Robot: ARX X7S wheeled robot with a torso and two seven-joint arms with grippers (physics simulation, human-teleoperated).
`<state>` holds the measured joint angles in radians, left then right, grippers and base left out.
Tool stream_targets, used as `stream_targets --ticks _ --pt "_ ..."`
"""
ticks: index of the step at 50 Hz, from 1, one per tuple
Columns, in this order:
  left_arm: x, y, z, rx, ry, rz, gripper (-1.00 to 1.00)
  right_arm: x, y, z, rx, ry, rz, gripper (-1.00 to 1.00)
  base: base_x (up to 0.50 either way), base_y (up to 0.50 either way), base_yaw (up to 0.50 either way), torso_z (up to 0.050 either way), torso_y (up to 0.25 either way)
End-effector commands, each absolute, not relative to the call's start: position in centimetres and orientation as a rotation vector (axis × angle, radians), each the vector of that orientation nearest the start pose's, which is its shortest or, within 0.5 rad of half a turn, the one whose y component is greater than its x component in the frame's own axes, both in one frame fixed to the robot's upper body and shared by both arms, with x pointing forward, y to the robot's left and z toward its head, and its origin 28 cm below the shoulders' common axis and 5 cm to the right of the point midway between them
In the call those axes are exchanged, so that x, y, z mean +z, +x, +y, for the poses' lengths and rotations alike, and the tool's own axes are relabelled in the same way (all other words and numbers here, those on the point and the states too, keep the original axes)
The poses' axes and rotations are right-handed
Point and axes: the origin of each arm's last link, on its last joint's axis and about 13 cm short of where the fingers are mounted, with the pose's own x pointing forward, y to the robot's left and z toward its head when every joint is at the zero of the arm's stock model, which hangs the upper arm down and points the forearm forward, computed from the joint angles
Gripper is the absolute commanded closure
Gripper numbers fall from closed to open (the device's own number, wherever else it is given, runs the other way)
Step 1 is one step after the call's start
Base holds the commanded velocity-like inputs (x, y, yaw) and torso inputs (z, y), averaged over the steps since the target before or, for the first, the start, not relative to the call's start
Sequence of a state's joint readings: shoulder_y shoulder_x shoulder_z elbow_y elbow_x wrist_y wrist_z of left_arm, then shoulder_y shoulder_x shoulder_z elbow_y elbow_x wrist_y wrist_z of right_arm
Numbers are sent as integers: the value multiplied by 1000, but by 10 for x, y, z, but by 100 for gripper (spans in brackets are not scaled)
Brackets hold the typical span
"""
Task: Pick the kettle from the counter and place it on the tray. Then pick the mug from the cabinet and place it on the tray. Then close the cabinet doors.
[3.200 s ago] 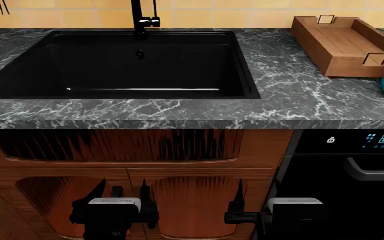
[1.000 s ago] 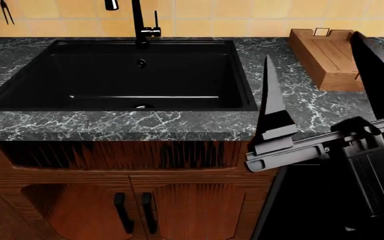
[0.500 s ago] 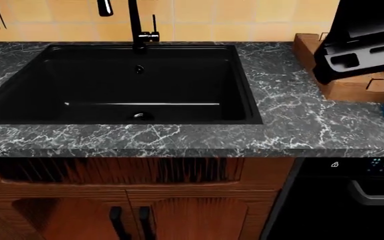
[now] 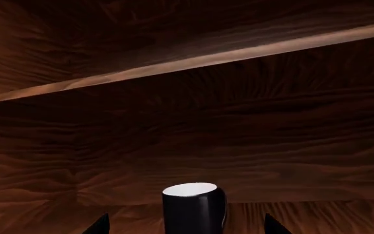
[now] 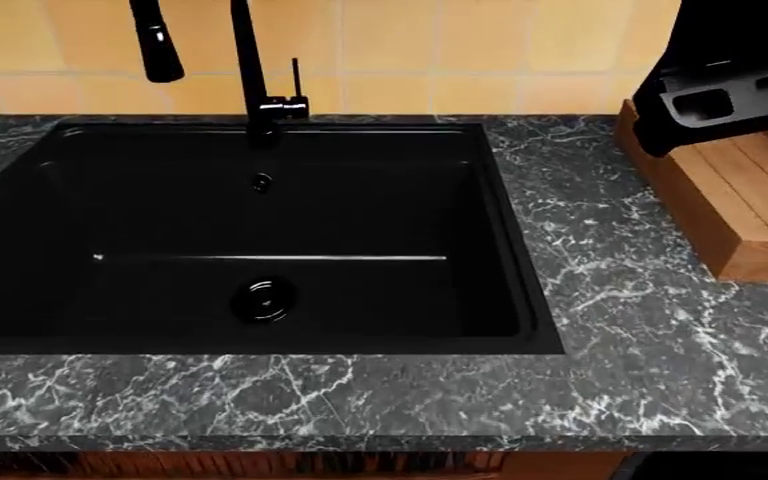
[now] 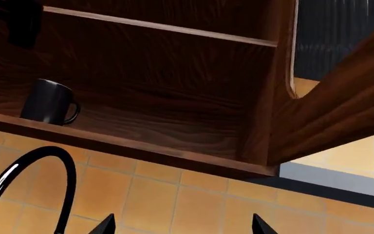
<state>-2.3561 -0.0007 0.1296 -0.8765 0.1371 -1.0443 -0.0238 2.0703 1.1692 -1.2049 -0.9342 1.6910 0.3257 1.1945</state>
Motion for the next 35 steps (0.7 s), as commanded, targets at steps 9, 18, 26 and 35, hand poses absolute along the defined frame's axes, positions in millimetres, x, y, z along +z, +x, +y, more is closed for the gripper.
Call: stream_targets --ticks 9,18,26,35 --pt "593 259 212 227 145 -432 -100 358 131 -113 90 -182 -627 -100 500 0 0 0 1" --pt "593 260 219 292 153 -429 -100 357 131 -112 92 -182 -625 -100 500 0 0 0 2" --pt "594 258 224 367 170 -432 -100 355 132 -112 96 -179 -627 -100 245 0 0 0 2" --pt "587 268 225 357 149 -378 -100 354 132 -111 98 -170 -627 -100 0 0 0 0 0"
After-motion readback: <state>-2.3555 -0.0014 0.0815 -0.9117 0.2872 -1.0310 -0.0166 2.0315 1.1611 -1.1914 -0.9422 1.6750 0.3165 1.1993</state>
